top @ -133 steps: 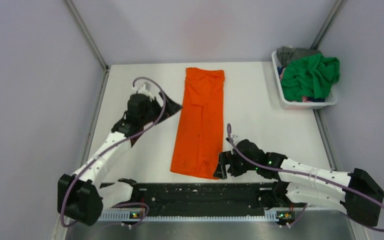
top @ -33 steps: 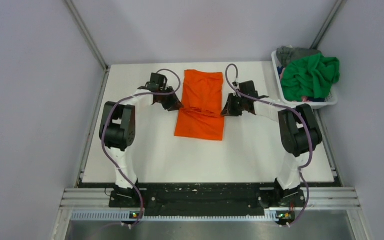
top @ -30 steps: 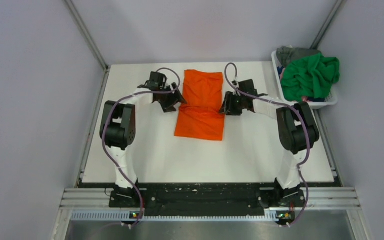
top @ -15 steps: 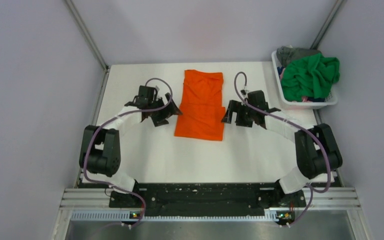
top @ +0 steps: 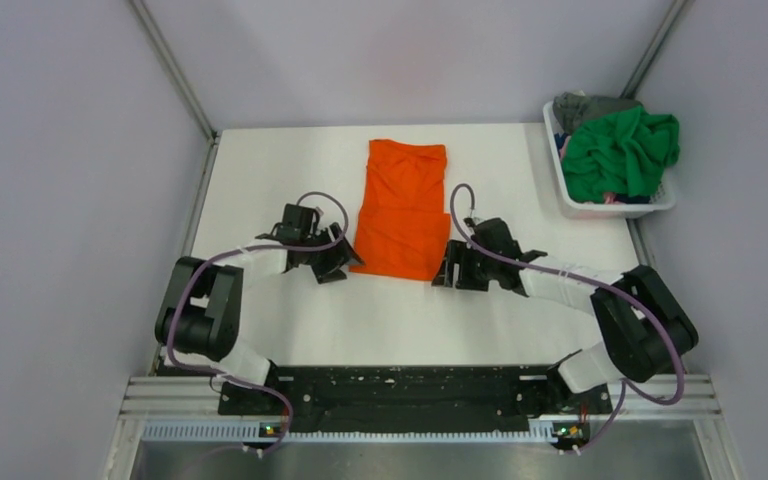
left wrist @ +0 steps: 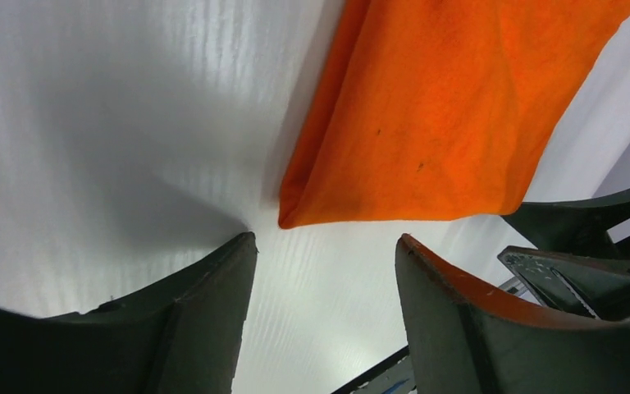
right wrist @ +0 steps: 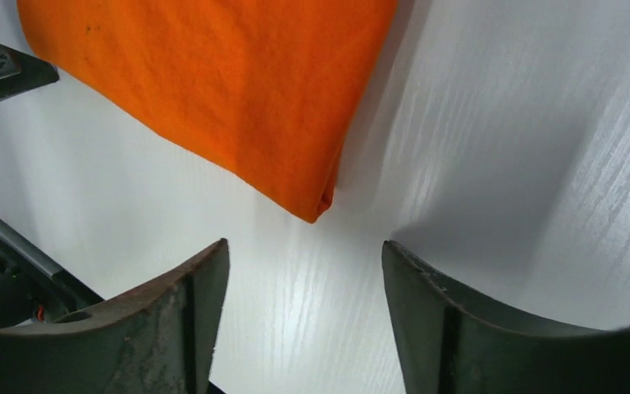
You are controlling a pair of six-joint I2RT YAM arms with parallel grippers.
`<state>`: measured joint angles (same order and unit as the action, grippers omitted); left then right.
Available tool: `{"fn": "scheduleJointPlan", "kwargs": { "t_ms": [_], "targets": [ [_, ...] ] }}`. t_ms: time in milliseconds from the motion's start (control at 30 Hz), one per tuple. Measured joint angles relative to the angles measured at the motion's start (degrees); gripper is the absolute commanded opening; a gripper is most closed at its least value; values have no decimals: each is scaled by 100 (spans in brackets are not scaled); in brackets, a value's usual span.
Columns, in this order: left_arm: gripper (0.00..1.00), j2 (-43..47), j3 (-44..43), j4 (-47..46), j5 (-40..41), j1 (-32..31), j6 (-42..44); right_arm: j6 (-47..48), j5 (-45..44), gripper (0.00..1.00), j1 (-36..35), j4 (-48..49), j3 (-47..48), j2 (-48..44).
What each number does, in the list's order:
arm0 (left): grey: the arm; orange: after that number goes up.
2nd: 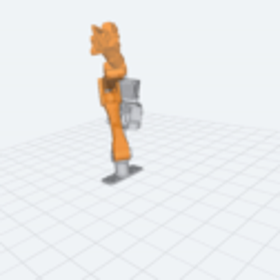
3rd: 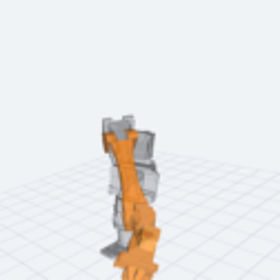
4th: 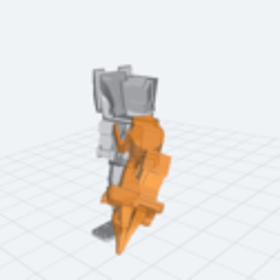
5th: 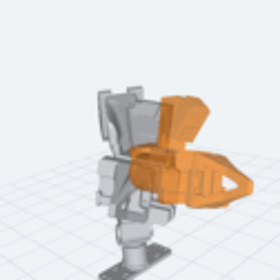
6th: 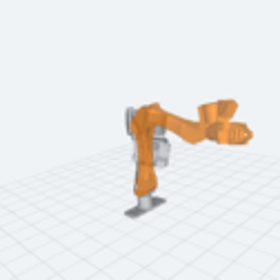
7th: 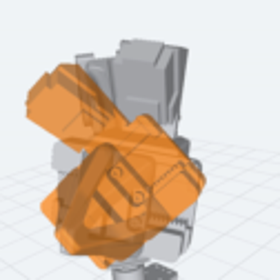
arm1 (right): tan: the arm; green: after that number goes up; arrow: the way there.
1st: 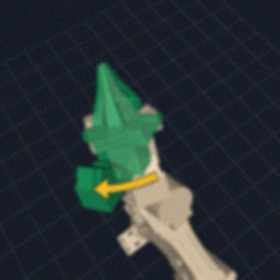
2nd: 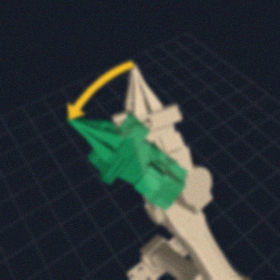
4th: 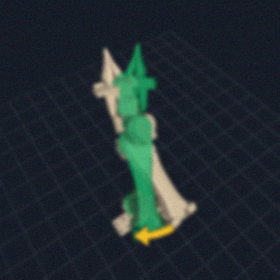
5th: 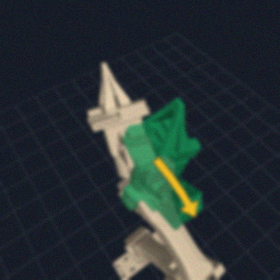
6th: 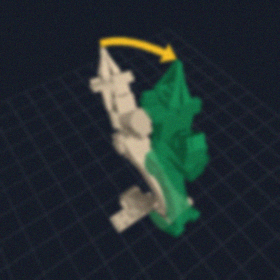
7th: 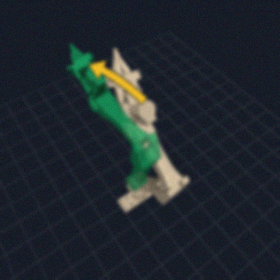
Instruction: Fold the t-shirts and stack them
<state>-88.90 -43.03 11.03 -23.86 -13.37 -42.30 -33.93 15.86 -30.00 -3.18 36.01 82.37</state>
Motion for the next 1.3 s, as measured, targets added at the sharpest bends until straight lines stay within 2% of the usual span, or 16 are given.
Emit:
{"fn": "scheduleJointPlan", "kwargs": {
  "t_ms": [67,133,233,467,533,567,600,800,900,1100,1300],
  "targets": [
    [54,-170,-48,-144,-85,-76,-63,-46,-120,56,-39,63,59,120],
    [45,-339,-103,-262,-133,-142,-111,-79,-208,53,-92,136,127,262],
    [38,-551,-181,-374,-199,-179,-168,-120,-271,48,-140,282,168,400],
    [27,-837,-372,-415,-232,-179,-216,-166,-275,39,-151,450,234,588],
    [15,-914,-435,-420,-238,-179,-223,-175,-273,35,-153,494,236,623],
    [4,-931,-455,-417,-234,-179,-225,-177,-275,33,-153,505,236,632],
    [0,-962,-468,-422,-221,-179,-225,-173,-289,29,-157,509,236,636],
    [0,-1005,-520,-435,-223,-181,-195,-188,-345,0,-177,568,236,748],
    [0,-870,-387,-549,-85,-210,-160,-190,-330,0,-179,605,234,782],
    [0,-20,387,-592,372,-291,-59,-118,-142,0,-321,402,223,704],
    [0,1248,1311,-149,643,-782,-190,-90,249,0,-981,-374,-326,-494]
  ]
}}
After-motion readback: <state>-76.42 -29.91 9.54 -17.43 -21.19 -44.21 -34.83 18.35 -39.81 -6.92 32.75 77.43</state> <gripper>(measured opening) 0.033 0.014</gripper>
